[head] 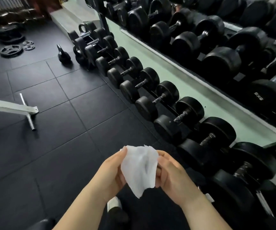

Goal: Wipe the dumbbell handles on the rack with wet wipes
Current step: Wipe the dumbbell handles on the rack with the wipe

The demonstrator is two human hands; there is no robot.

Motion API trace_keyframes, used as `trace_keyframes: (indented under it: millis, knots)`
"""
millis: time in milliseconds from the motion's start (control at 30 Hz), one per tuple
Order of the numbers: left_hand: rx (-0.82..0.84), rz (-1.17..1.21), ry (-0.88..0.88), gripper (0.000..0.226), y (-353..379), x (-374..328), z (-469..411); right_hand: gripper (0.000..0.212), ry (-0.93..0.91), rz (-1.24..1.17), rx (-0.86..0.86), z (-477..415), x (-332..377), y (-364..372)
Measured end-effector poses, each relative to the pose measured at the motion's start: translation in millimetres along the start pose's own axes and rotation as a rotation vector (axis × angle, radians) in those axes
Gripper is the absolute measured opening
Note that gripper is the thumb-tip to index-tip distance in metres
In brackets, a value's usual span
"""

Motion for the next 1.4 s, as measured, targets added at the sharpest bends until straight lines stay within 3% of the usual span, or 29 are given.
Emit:
trace_keyframes:
  millis: [67, 200, 367, 533, 700, 800, 833, 933, 1033, 1100, 1167, 1233, 1367, 1400]
  knots:
    - [0.018, 0.011, -0.015, 0.044, 2.8, -9.9, -24.9, 0.029, 0.048, 0.130, 0.028, -19.6, 10.4, -2.0]
    - [0.050, -0.013, -0.047, 0.057, -9.7, -34.0, -86.1, 0.014, 0.045, 0.122, -0.035, -82.1, 46.5, -8.5]
    - [0.038, -0.035, -0.160, 0.031, -49.7, -80.7, -171.6, 0.019, 0.028, 0.187, -0.102, -186.6, 109.9, 4.1]
    - [-0.024, -0.171, -0.060, 0.021, -98.0, -184.0, -262.3, 0.021, 0.041, 0.228, -0.093, -280.7, 178.2, 21.6]
    - [-0.013, -0.060, 0.030, 0.027, -127.3, -260.8, -331.6, 0.028, 0.039, 0.124, -0.020, -363.1, 234.5, 46.7]
    - [0.045, -0.036, 0.101, 0.023, -140.9, -306.2, -366.8, 0.020, -0.001, 0.028, 0.044, -417.1, 270.0, 59.0]
    - [0.070, -0.049, 0.129, 0.015, -146.3, -322.2, -378.7, 0.020, -0.009, 0.012, 0.061, -437.3, 281.3, 61.8]
    - [0.080, -0.204, 0.175, 0.024, -170.3, -363.0, -414.3, 0.033, -0.014, 0.040, 0.084, -499.3, 312.3, 69.2]
    - [-0.118, -0.432, 0.212, 0.011, -205.5, -403.3, -451.2, 0.020, 0.022, 0.177, 0.138, -557.5, 342.1, 90.8]
    - [-0.290, -0.612, 0.268, 0.026, -228.2, -433.6, -470.2, 0.027, 0.061, 0.314, 0.187, -594.9, 357.9, 111.6]
    - [-0.378, -0.633, 0.304, 0.041, -247.4, -457.8, -487.4, 0.023, 0.027, 0.507, 0.232, -629.3, 378.3, 135.9]
    - [-0.396, -0.634, 0.318, 0.052, -265.6, -478.7, -507.6, 0.018, -0.034, 0.636, 0.277, -659.8, 400.7, 160.7]
    - [-0.353, -0.732, 0.353, 0.051, -303.1, -520.1, -562.0, 0.041, -0.143, 0.989, 0.344, -718.2, 429.2, 205.6]
    - [-0.347, -0.762, 0.359, 0.051, -313.0, -531.8, -577.5, 0.033, -0.197, 1.068, 0.335, -733.6, 436.8, 216.4]
Point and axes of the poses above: each hand's wrist, its own z-axis away from the middle knuckle, its own y-axis out of the palm, x = y × z, the point moved 9 cm from there along -z, towards the middle knuckle, and after that the axes turned 5 degrees about y, right-handed, at the moved point
